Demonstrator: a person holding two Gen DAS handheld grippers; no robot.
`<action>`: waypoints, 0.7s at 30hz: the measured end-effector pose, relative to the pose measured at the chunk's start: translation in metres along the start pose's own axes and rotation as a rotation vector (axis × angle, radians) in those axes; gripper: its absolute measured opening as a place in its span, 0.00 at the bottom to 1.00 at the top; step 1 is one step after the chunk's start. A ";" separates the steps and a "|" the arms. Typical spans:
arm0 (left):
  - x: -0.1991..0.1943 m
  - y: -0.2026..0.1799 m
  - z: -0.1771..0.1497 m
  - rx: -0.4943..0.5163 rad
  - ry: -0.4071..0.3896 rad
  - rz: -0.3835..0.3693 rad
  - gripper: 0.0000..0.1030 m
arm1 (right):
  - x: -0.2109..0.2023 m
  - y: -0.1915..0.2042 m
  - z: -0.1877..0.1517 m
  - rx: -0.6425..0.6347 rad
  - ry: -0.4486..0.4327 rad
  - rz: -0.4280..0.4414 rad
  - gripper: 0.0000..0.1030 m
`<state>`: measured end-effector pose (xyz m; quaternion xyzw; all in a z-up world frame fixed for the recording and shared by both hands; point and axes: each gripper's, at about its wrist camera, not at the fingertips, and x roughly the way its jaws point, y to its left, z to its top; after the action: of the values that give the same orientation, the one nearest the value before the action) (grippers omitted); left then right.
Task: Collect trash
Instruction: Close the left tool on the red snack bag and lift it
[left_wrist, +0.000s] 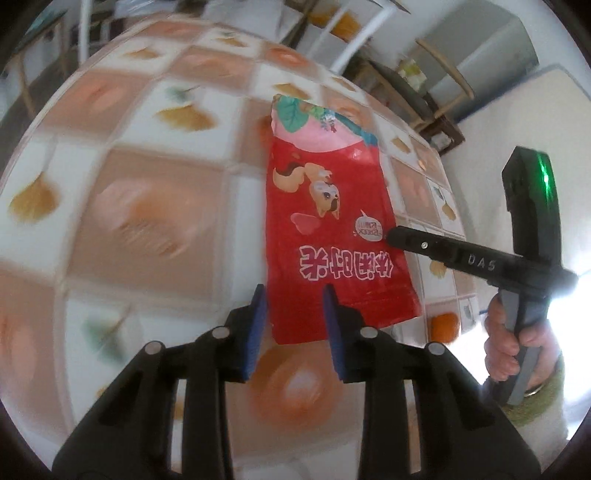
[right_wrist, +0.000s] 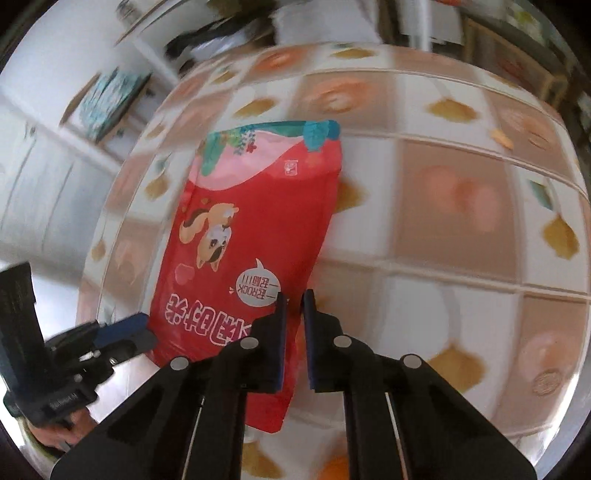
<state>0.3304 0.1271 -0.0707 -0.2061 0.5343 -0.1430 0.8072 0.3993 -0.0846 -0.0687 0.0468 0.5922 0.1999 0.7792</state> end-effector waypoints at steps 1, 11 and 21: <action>-0.009 0.013 -0.009 -0.040 0.003 -0.031 0.27 | 0.001 0.012 -0.005 -0.030 0.008 -0.008 0.09; -0.068 0.087 -0.096 -0.342 -0.027 -0.398 0.32 | -0.003 0.084 -0.073 -0.195 0.082 0.028 0.07; -0.078 0.050 -0.138 -0.199 0.013 -0.240 0.21 | -0.029 0.098 -0.159 -0.187 0.072 0.070 0.06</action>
<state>0.1735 0.1813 -0.0797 -0.3465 0.5224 -0.1862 0.7565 0.2179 -0.0320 -0.0594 -0.0130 0.5965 0.2829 0.7510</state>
